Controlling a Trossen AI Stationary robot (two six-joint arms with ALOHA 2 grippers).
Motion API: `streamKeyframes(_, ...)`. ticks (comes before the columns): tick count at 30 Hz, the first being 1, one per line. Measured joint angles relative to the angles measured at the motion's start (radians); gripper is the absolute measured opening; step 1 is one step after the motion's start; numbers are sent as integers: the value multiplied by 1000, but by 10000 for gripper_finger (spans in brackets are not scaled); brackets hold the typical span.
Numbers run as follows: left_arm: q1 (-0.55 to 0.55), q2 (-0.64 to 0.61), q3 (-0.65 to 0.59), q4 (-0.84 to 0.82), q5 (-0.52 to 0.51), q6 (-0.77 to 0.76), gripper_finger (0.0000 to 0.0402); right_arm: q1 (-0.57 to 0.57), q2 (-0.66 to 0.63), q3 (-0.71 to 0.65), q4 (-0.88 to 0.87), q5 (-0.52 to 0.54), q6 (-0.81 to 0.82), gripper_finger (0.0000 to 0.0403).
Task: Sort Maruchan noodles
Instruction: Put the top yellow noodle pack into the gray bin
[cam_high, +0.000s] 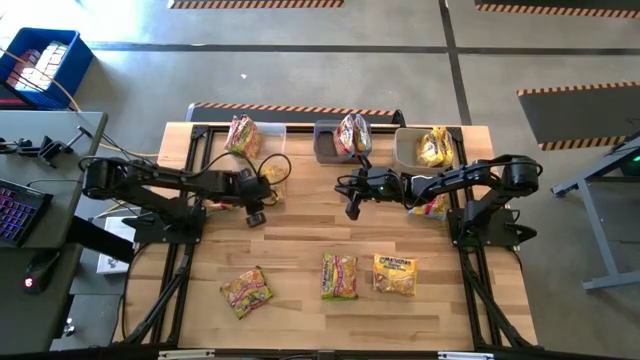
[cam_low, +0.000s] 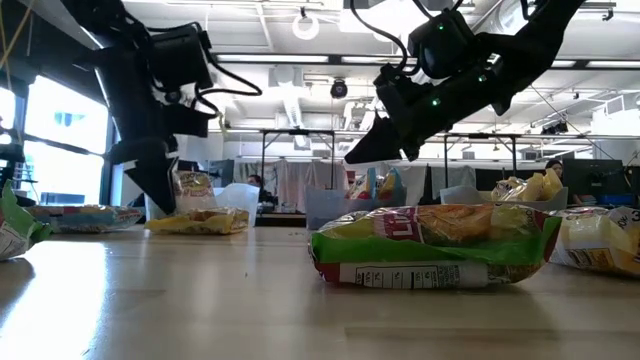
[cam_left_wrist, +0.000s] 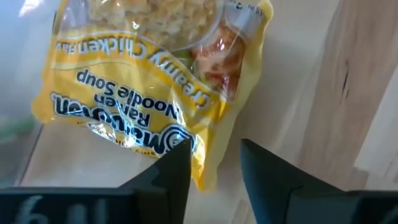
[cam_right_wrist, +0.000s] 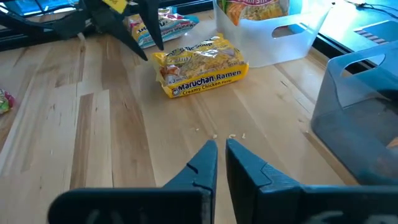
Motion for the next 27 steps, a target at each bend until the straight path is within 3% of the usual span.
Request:
streamKeyframes(6,-27,1,-85,171,-26,-1,158,0,0,0,0,0,0,20)
streamKeyframes(10,-26,1,-123,232,-126,5,163,0,0,0,0,0,0,20)
streamKeyframes(16,-29,15,-131,246,-43,33,149,0,0,0,0,4,1,20)
streamKeyframes(27,-31,128,-121,356,-76,96,124,0,0,0,5,6,16,20)
